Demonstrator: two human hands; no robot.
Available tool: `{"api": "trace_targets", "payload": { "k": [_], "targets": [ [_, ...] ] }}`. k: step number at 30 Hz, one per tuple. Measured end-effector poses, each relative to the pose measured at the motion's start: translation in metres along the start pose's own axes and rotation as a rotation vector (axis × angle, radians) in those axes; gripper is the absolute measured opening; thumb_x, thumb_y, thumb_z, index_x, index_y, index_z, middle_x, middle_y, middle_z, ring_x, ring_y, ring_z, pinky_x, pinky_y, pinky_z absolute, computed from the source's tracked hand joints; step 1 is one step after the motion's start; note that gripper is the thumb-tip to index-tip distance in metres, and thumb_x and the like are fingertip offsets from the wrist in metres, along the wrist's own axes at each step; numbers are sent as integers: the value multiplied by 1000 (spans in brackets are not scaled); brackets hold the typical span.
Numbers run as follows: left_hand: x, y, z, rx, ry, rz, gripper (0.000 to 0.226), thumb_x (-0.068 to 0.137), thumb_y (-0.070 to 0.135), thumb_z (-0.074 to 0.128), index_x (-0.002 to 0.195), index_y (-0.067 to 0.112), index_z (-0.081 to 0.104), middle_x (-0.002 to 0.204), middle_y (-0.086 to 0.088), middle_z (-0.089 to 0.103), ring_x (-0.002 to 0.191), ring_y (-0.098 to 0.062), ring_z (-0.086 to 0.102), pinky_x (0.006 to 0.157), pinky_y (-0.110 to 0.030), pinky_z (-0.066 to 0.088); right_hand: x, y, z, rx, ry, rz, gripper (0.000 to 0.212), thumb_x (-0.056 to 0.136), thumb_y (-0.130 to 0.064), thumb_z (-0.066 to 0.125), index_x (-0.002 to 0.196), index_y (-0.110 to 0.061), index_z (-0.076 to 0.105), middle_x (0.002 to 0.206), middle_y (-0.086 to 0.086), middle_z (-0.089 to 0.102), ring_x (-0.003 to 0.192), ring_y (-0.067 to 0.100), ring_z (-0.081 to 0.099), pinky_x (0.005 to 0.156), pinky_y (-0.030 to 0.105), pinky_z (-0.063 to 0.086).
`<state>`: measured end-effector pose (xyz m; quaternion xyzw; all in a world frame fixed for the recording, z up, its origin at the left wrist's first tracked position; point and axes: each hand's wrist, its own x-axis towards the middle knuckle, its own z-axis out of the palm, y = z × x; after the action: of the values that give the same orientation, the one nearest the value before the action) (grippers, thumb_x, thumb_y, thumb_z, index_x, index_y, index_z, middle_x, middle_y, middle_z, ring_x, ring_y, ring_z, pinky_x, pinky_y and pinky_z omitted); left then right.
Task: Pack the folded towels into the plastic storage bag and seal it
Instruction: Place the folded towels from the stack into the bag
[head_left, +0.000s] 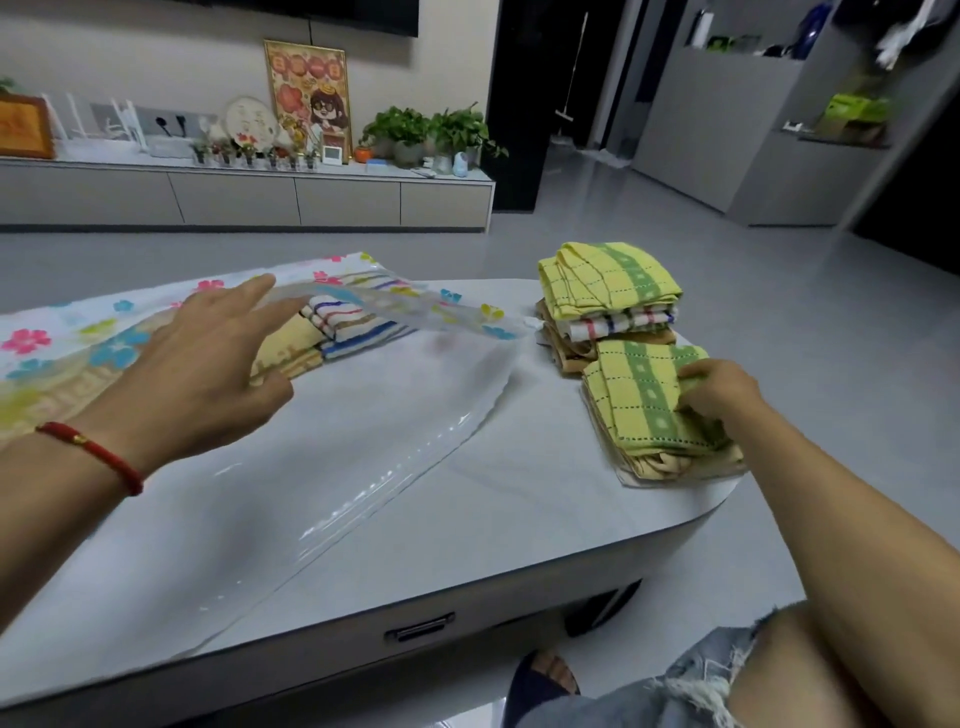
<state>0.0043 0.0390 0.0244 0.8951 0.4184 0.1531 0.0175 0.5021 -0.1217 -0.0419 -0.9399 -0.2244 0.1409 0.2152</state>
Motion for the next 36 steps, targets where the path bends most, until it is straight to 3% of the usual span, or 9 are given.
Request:
{"api": "trace_targets", "payload": {
  "k": [5, 9, 12, 16, 19, 22, 27, 32, 36],
  "targets": [
    [-2, 4, -4, -3, -28, -57, 76, 84, 28, 65, 152, 32, 30, 161, -9, 27, 142, -37, 28, 114, -57, 30, -25, -11, -24, 488, -395, -7, 39, 91, -4, 63, 117, -31, 77, 118, 12, 73, 79, 26, 72, 61, 32, 60],
    [-3, 10, -8, -12, -51, -72, 75, 87, 29, 62, 153, 32, 27, 163, -5, 23, 144, -33, 26, 115, -55, 31, -75, -46, -34, 422, -542, -280, 22, 93, -18, 67, 103, -28, 84, 98, 5, 81, 66, 20, 78, 53, 28, 59],
    [-4, 11, -10, -11, -63, -70, 74, 86, 28, 60, 153, 31, 27, 163, -4, 22, 145, -32, 25, 115, -54, 30, -127, -100, -10, 268, -675, -517, 19, 94, -25, 71, 107, -32, 82, 101, 1, 81, 69, 11, 76, 55, 19, 56],
    [-10, 12, -12, -17, -63, -76, 73, 85, 25, 58, 151, 34, 30, 164, -3, 19, 144, -32, 24, 115, -54, 30, -182, -184, 49, 226, -788, -665, 43, 94, -15, 66, 131, -37, 70, 121, -13, 64, 93, 9, 70, 64, 14, 56],
    [-26, 6, -12, 11, -68, -65, 69, 84, 29, 56, 148, 40, 34, 165, 1, 14, 145, -31, 23, 113, -56, 30, -205, -231, 67, 300, -821, -632, 52, 95, -9, 64, 143, -29, 60, 113, -2, 68, 72, 7, 74, 56, 19, 58],
    [-57, -14, -13, 107, -120, -163, 59, 84, 46, 54, 141, 48, 39, 165, 6, 11, 144, -33, 23, 108, -62, 32, -211, -253, 63, 428, -742, -652, 57, 93, -8, 64, 145, -31, 58, 112, 2, 69, 59, 7, 73, 53, 22, 57],
    [-96, -52, -30, 243, -164, -262, 71, 85, 48, 51, 150, 39, 23, 162, 14, 19, 144, -31, 24, 105, -65, 33, -215, -256, 65, 520, -628, -662, 48, 90, -9, 68, 134, -29, 68, 110, 2, 68, 62, 13, 76, 51, 22, 57],
    [-86, -52, -62, 38, -81, -197, 91, 72, 43, 53, 154, 33, 15, 163, 23, -6, 150, -25, 15, 113, -62, 27, -240, -268, 118, 514, -712, -649, 31, 95, 4, 58, 115, -13, 75, 110, 15, 70, 78, 27, 72, 71, 39, 62],
    [-70, -60, -74, -95, 11, -241, 94, 65, 32, 51, 154, 32, 20, 162, 25, -3, 151, -23, 11, 118, -52, 23, -277, -338, 207, 618, -810, -648, 29, 95, 5, 53, 113, -9, 71, 108, 21, 71, 75, 25, 62, 64, 34, 49]
  ]
}}
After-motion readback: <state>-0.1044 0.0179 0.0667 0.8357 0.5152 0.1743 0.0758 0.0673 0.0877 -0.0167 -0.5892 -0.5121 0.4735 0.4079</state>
